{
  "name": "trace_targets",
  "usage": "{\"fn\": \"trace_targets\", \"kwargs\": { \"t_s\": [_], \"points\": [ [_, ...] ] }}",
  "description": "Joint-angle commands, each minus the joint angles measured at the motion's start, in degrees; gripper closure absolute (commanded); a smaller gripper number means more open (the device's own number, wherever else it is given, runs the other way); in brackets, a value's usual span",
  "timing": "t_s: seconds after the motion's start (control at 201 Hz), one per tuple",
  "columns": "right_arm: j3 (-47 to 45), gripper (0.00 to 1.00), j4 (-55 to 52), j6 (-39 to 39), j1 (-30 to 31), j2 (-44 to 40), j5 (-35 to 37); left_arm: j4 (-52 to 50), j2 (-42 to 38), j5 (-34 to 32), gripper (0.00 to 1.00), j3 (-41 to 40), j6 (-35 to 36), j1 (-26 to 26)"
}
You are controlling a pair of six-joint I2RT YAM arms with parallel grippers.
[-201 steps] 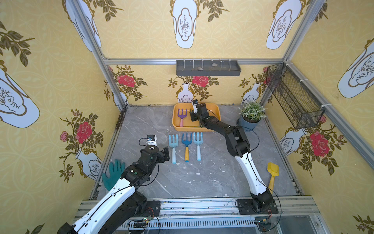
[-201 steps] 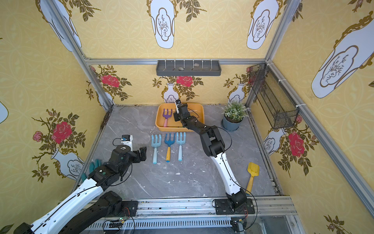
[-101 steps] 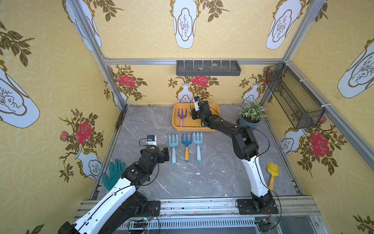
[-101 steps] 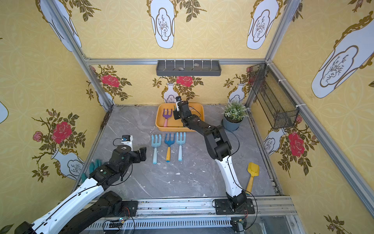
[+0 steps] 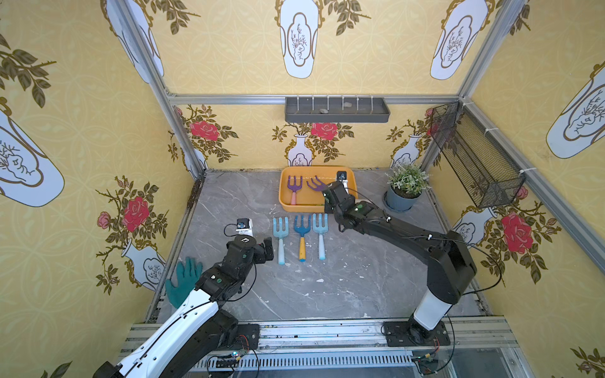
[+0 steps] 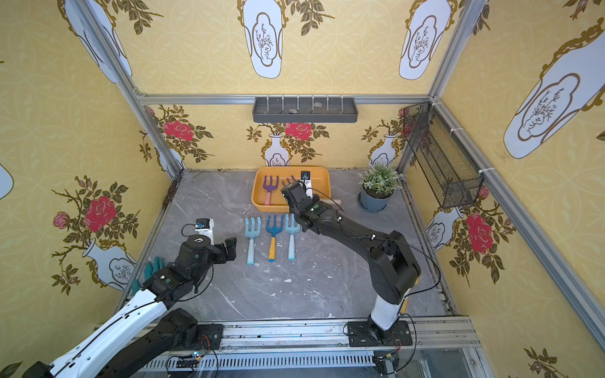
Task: Take the hand rake out of the storage box
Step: Place the rake at the center of the board.
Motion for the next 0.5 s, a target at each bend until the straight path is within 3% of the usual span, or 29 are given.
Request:
{"fn": "trace_targets", "kwargs": {
  "t_s": [0.0, 0.164, 0.264, 0.448, 0.498],
  "points": [
    [-7.2, 1.00, -7.2, 10.4, 1.8, -4.0, 2.9, 1.3, -0.1, 1.8, 0.00, -0.5, -0.2, 0.2],
    [-12.6, 1.00, -8.5, 16.9, 3.0, -1.2, -2.1, 1.7, -0.1, 3.3, 0.00, -0.7, -0.2, 0.2],
    [-13.3, 1.00, -6.3, 16.7, 2.9, 1.5, -3.8, 1.9, 0.3, 4.2, 0.00, -0.7, -0.3, 0.2],
    [-15.0, 1.00, 0.7, 13.6, 0.3, 3.4, -14.2, 1.8, 0.5, 5.0, 0.00, -0.8, -0.5, 0.1],
    [-14.8, 0.84, 0.9, 12.4, 0.1, 3.5, -15.9, 1.8, 0.4, 4.9, 0.00, -0.9, -0.5, 0.2]
  ]
}}
